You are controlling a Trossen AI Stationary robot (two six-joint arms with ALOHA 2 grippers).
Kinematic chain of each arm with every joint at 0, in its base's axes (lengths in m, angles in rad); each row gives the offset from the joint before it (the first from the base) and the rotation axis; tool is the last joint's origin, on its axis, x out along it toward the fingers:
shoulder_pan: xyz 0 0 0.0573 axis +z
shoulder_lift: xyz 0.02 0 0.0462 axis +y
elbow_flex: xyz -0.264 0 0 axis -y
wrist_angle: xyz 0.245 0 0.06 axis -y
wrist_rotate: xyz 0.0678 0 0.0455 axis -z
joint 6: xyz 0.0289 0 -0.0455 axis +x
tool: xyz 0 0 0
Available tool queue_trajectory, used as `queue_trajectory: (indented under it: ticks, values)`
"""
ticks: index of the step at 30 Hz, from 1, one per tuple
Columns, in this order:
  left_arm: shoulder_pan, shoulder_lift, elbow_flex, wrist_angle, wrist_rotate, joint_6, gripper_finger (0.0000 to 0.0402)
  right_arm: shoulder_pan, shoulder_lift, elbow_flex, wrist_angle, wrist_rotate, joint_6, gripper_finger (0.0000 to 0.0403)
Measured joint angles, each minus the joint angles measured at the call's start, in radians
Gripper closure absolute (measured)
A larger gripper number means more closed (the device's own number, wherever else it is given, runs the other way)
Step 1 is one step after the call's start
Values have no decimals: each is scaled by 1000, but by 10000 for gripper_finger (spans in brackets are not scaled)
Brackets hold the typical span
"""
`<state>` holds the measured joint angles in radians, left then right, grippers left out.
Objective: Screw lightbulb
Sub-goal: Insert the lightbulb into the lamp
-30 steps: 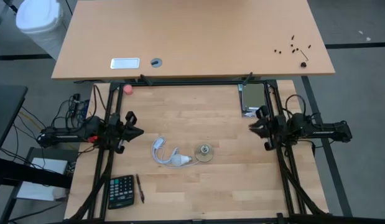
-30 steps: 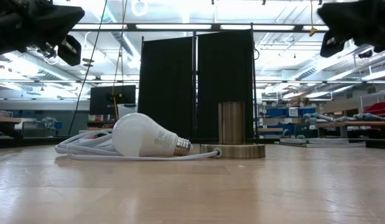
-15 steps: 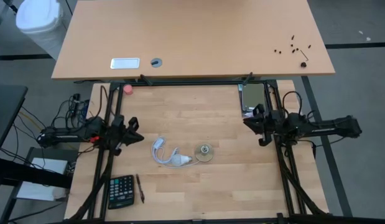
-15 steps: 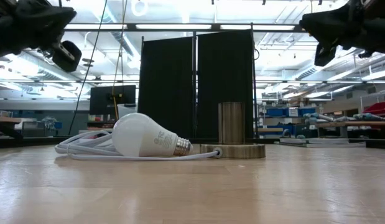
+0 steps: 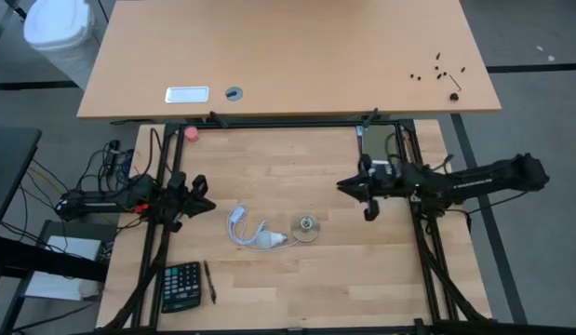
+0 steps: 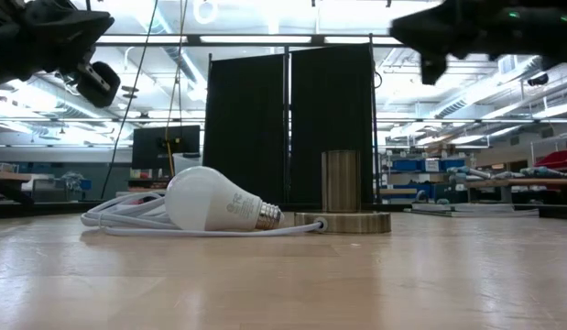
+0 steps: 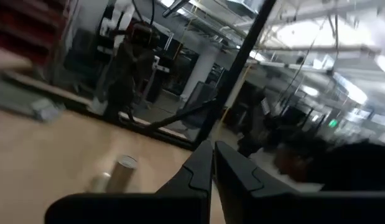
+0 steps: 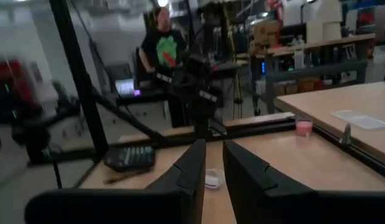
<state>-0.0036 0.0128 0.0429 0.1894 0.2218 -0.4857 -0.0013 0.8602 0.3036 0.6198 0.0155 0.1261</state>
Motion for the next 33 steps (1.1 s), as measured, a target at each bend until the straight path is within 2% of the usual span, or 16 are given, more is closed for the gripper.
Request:
queue_trajectory:
  ticks: [5,9,16,24,29,33]
  values:
    - [0,0,0,-1,-13,116,376,0,235,178,-23,-109,-40,335]
    - [0,30,0,-1,-51,163,376,18,405,357,-166,-144,-62,335]
    - [0,167,63,-14,-125,242,376,58,601,601,-377,-105,-129,315]
    - [-7,404,225,-158,-158,383,373,111,806,823,-646,-58,-138,249]
    - [-40,479,272,-167,-158,448,349,151,918,963,-761,-57,-133,214]
    - [-68,485,274,-180,-158,492,319,183,1001,1047,-847,5,-136,196]
